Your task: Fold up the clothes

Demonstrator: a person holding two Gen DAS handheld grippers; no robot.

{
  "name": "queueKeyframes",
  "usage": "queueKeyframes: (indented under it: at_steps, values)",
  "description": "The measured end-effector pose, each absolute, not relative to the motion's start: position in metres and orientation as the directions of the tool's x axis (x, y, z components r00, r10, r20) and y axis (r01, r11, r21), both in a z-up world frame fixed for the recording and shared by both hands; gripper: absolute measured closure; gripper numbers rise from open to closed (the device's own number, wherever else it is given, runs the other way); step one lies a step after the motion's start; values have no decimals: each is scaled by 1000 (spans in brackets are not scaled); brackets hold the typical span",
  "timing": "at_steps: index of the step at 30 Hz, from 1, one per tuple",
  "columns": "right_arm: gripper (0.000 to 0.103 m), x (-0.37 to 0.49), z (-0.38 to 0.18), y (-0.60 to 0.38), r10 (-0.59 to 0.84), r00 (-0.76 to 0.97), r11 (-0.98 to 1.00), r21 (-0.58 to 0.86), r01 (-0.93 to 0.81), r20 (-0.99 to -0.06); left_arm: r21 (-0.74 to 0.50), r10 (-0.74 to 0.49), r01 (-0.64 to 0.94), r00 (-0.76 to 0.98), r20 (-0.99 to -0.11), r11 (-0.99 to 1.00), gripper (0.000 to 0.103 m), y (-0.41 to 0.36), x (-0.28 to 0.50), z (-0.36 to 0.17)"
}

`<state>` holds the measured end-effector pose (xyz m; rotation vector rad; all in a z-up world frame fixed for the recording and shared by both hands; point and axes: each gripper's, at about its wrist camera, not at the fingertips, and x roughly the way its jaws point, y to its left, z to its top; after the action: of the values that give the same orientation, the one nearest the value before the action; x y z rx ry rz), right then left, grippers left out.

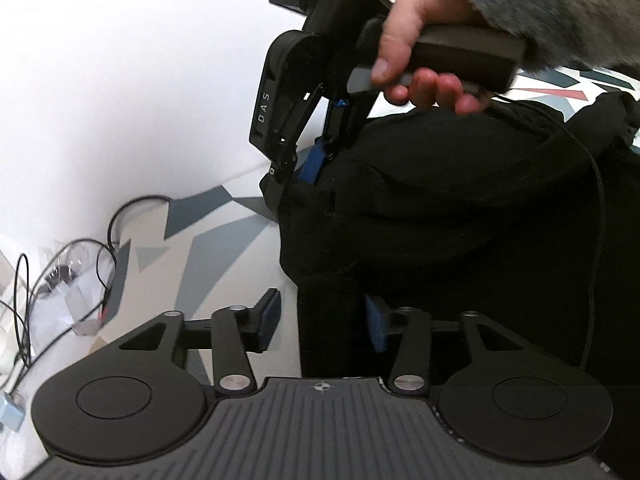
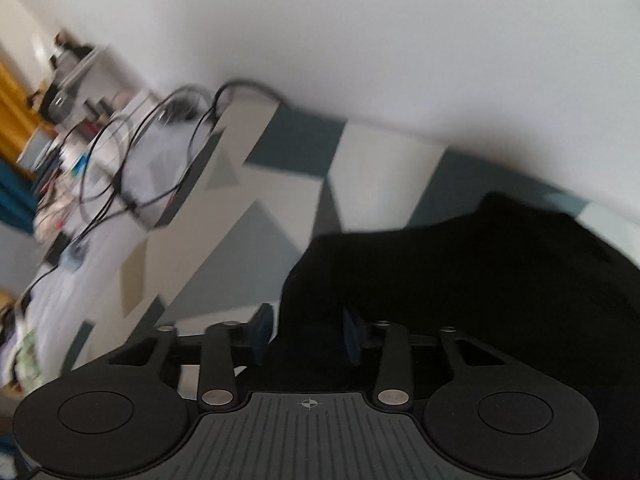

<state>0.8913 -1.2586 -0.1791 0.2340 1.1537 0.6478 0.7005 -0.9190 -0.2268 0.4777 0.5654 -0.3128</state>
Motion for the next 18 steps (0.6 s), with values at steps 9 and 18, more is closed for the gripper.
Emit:
queueKeyframes:
  at_steps: [9,18]
  values:
    - [71,919,-172,-1274,691,175,712,617,-337,-702,406,-194,474,803,-564,781,50,-917,704,-234]
    - [91,914,-196,-1262,699,101,676,607,-417,-708,390,-258,531,782,-568,752,89,-917,705,-235]
